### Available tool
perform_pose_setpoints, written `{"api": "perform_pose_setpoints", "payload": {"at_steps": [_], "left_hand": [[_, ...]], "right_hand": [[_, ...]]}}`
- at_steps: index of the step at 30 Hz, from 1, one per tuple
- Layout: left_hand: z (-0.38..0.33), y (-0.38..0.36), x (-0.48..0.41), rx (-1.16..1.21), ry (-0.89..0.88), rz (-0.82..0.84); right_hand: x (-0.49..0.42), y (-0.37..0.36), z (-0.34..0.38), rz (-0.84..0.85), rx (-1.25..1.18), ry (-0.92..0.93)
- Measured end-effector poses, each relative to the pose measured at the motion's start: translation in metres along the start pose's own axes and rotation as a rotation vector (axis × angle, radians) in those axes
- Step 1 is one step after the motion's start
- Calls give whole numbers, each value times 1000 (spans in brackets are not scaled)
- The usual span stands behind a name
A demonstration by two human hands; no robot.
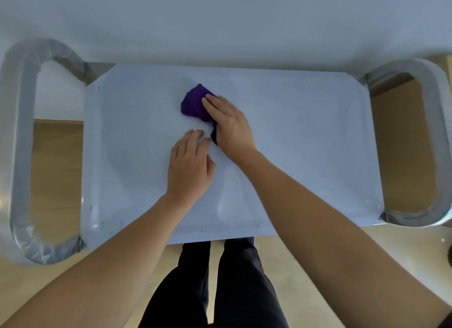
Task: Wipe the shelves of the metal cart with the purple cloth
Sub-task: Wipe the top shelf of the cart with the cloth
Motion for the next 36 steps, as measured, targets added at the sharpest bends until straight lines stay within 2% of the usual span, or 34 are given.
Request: {"api": "perform_pose_setpoints", "payload": {"at_steps": [1, 2, 3, 6, 7, 8, 9, 10, 13, 14, 16, 18, 20, 22, 23, 24, 25, 28, 29, 30, 31, 34, 35, 36], "left_hand": [[1, 1, -2, -3, 2, -3], [2, 1, -4, -3, -2, -8], [2, 2, -5, -1, -12, -12], [4, 1, -8, 3, -35, -15], [4, 1, -9, 2, -38, -15], [4, 1, -10, 0, -39, -15], [5, 1, -12, -2, -36, -15], [7, 2, -13, -3, -30, -14], [16, 6, -14, -4, -5, 8], [20, 7, -11, -4, -6, 14], [29, 13, -3, -5, -14, 12], [43, 20, 9, -11, 27, -2], [60, 27, 23, -20, 85, -8], [75, 32, 36, -33, 122, -8], [81, 35, 43, -38, 140, -6], [86, 38, 49, -41, 159, -3], [89, 40, 56, -43, 181, -2], [98, 47, 74, -52, 228, -7], [100, 49, 79, -50, 235, -14], [102, 51, 84, -47, 244, -23], [105, 52, 89, -44, 254, -31], [109, 54, 100, -38, 276, -33], [109, 54, 104, -36, 280, -33], [108, 54, 107, -37, 286, -33]], "right_hand": [[-6, 8, -12, 12, 31, 40], [-11, 18, -30, -35, 41, -10], [-14, 31, -53, -130, 48, -133], [-11, 65, -105, -335, 35, -719], [-10, 64, -104, -359, 34, -866], [-11, 58, -90, -375, 29, -921], [-15, 47, -68, -379, 1, -858], [-19, 32, -41, -344, -43, -719], [-17, -9, 28, -96, -37, -176], [-19, -10, 34, -33, -21, -67], [-29, -2, 20, -51, 8, 7], [-35, 7, -8, -175, 0, -143], [-35, 10, -19, -275, -37, -464], [-29, -5, 11, -335, -65, -743], [-25, -17, 37, -334, -75, -754], [-21, -28, 65, -303, -93, -662], [-17, -42, 91, -233, -97, -476], [-6, -71, 131, 118, -55, 116], [-12, -71, 127, 156, -51, 219], [-20, -69, 119, 132, -58, 235], [-31, -65, 108, 74, -72, 163], [-51, -57, 96, -72, -68, -345], [-49, -63, 109, -60, -53, -462], [-43, -70, 130, -21, -47, -476]]}}
Point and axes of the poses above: each hand's wrist, its own x-axis away from the middle knuckle, its own y-axis out of the back of the hand, z = x × y, the point moved 4 cm from there along -x, towards the middle knuckle, and after that the axes turned 14 degrees about -y, right-handed, at the moved point
